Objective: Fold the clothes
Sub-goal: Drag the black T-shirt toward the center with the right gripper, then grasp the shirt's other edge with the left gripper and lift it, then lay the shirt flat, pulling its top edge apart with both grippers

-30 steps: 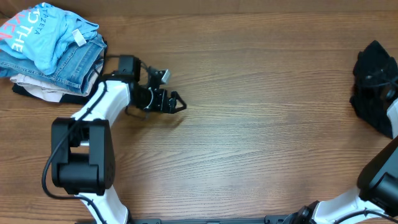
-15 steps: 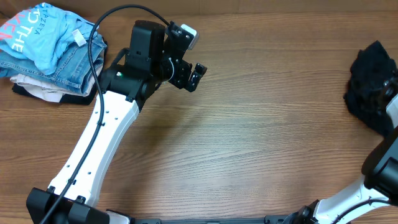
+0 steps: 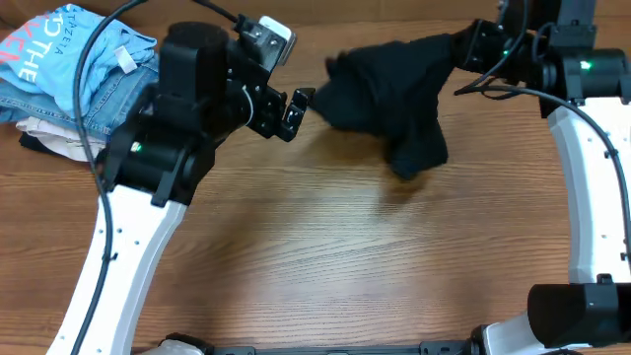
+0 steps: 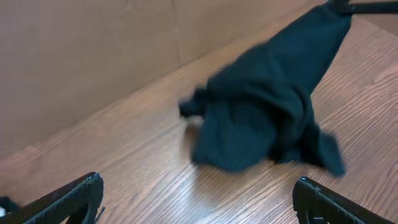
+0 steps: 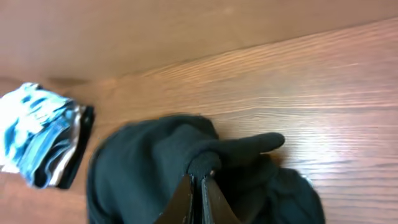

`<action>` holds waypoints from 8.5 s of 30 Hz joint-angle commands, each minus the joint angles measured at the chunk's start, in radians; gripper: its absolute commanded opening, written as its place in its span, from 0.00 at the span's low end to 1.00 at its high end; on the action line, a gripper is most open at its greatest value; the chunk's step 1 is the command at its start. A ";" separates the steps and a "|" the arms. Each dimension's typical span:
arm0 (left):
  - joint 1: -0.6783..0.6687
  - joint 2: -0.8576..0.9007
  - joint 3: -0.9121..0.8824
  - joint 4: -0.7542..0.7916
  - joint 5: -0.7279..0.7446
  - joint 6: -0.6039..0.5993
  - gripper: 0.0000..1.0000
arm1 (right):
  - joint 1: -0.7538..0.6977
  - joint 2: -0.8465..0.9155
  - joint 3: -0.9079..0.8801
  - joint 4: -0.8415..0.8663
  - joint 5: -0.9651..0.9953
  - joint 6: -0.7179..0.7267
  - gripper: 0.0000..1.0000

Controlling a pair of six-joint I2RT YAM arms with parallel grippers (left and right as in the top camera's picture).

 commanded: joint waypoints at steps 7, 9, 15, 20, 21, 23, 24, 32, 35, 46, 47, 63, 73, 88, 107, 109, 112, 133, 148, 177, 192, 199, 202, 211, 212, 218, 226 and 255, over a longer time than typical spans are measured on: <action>-0.002 -0.022 0.024 -0.099 -0.023 0.053 1.00 | 0.008 -0.001 0.035 -0.109 0.145 -0.042 0.17; -0.002 -0.021 0.024 -0.137 -0.023 0.082 1.00 | 0.008 0.003 0.035 -0.114 0.144 -0.042 0.62; -0.001 0.031 0.024 -0.193 -0.020 0.091 1.00 | 0.006 0.001 -0.021 -0.355 0.208 -0.015 0.77; -0.003 0.078 0.024 -0.196 -0.019 0.091 0.99 | -0.008 0.001 -0.379 -0.215 0.282 0.117 0.79; -0.002 0.082 0.024 -0.197 -0.019 0.091 0.99 | -0.011 0.001 -0.443 -0.163 0.282 0.129 0.78; -0.003 0.082 0.024 -0.197 -0.019 0.091 0.99 | -0.017 0.001 -0.540 -0.077 0.283 0.150 0.76; -0.003 0.082 0.024 -0.197 -0.019 0.091 1.00 | -0.021 0.001 -0.600 -0.018 0.283 0.161 0.73; -0.003 0.084 0.024 -0.206 -0.005 0.091 0.99 | -0.025 0.003 -0.858 0.283 0.283 0.190 0.57; -0.003 0.089 0.024 -0.208 -0.004 0.090 0.98 | -0.026 0.005 -0.910 0.377 0.284 0.193 0.43; -0.003 0.089 0.011 -0.186 -0.005 0.091 0.96 | -0.006 -0.139 -0.533 0.120 0.203 0.063 0.04; -0.003 0.088 0.011 -0.180 -0.005 0.091 0.96 | 0.005 -0.159 -0.437 0.062 0.202 0.057 0.04; -0.003 -0.175 0.042 -0.181 0.036 0.091 0.97 | 0.323 -0.186 0.333 -0.114 0.178 0.021 0.04; -0.005 -0.124 0.038 -0.246 0.048 0.095 0.98 | 0.322 -0.130 0.462 -0.170 0.197 -0.016 0.04; -0.053 0.451 0.004 -0.323 0.381 0.476 0.87 | 0.275 -0.108 0.462 -0.196 0.173 -0.038 0.04; -0.089 0.537 0.020 0.085 0.158 0.096 0.04 | 0.235 -0.116 0.465 -0.191 0.159 -0.069 0.04; -0.054 0.500 0.051 0.064 0.087 0.040 0.04 | 0.199 -0.129 0.465 -0.196 0.159 -0.114 0.04; 0.060 0.370 0.156 -0.013 -0.003 0.006 0.04 | 0.146 -0.144 0.465 -0.216 0.160 -0.258 0.04; 0.193 -0.384 0.254 -0.145 -0.233 -0.019 0.04 | 0.130 -0.515 0.465 -0.357 0.303 -0.468 0.04; 0.193 -0.074 0.245 -0.457 -0.205 -0.075 0.04 | 0.130 -0.169 0.462 -0.655 0.282 -0.422 0.04; 0.190 0.887 0.248 0.588 -0.479 -0.123 1.00 | 0.108 0.838 0.457 0.491 0.264 -0.368 0.72; 0.148 0.804 0.310 0.019 -0.236 -0.329 1.00 | 0.102 0.814 0.457 0.119 0.279 -0.423 0.77; 0.130 0.804 0.310 0.020 -0.237 -0.328 1.00 | 0.093 0.833 0.455 0.154 0.394 -0.363 0.57; 0.130 0.804 0.310 0.019 -0.237 -0.328 1.00 | 0.083 0.834 0.455 0.120 0.395 -0.104 0.58; 0.130 0.804 0.310 0.019 -0.237 -0.323 1.00 | 0.084 0.871 0.455 0.181 0.381 0.061 0.57; 0.130 0.804 0.310 0.020 -0.237 -0.321 1.00 | 0.083 0.883 0.455 0.186 0.383 0.041 0.55; 0.130 0.804 0.310 0.030 -0.237 -0.321 1.00 | 0.058 0.906 0.455 0.299 0.386 0.042 0.33; 0.130 0.804 0.310 0.035 -0.237 -0.321 1.00 | -0.001 0.903 0.550 0.418 0.394 0.038 0.04; 0.154 0.803 0.311 -0.066 -0.248 -0.241 1.00 | -0.131 0.670 0.172 -0.076 -0.011 -0.206 0.73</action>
